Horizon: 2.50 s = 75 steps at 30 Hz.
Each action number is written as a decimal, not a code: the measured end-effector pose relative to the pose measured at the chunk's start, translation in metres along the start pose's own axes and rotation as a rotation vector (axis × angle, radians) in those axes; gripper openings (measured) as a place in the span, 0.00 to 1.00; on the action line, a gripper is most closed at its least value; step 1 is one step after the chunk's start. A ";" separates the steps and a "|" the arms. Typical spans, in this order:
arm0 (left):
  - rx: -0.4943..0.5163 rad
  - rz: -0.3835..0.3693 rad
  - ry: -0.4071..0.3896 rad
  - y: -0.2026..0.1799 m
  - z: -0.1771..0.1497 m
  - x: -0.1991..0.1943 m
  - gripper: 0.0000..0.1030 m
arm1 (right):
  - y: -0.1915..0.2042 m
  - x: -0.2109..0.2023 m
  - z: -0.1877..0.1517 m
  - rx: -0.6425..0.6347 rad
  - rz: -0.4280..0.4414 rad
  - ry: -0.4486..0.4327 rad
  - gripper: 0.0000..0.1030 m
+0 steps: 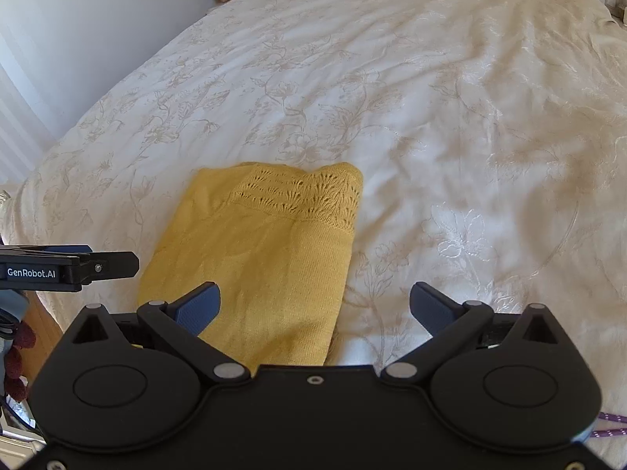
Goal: Fold small clothes
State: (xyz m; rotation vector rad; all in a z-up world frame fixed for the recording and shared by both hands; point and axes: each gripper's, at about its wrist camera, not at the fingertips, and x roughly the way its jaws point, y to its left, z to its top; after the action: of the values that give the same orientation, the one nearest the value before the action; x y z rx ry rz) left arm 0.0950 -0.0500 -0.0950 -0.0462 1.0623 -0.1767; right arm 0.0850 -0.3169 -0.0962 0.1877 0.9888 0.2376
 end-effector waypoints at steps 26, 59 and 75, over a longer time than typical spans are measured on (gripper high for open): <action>0.021 0.170 -0.024 -0.003 -0.040 -0.063 0.98 | 0.066 -0.058 -0.038 0.034 -0.074 -0.073 0.99; 0.040 0.188 -0.019 -0.010 -0.080 -0.100 0.98 | 0.072 -0.090 -0.076 0.111 -0.128 -0.047 0.99; 0.055 0.172 -0.005 -0.011 -0.088 -0.103 0.98 | 0.076 -0.094 -0.086 0.128 -0.138 -0.039 0.99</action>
State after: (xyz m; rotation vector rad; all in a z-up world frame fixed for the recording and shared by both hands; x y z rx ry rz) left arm -0.0323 -0.0394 -0.0474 0.0942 1.0504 -0.0503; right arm -0.0458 -0.2659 -0.0472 0.2388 0.9744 0.0439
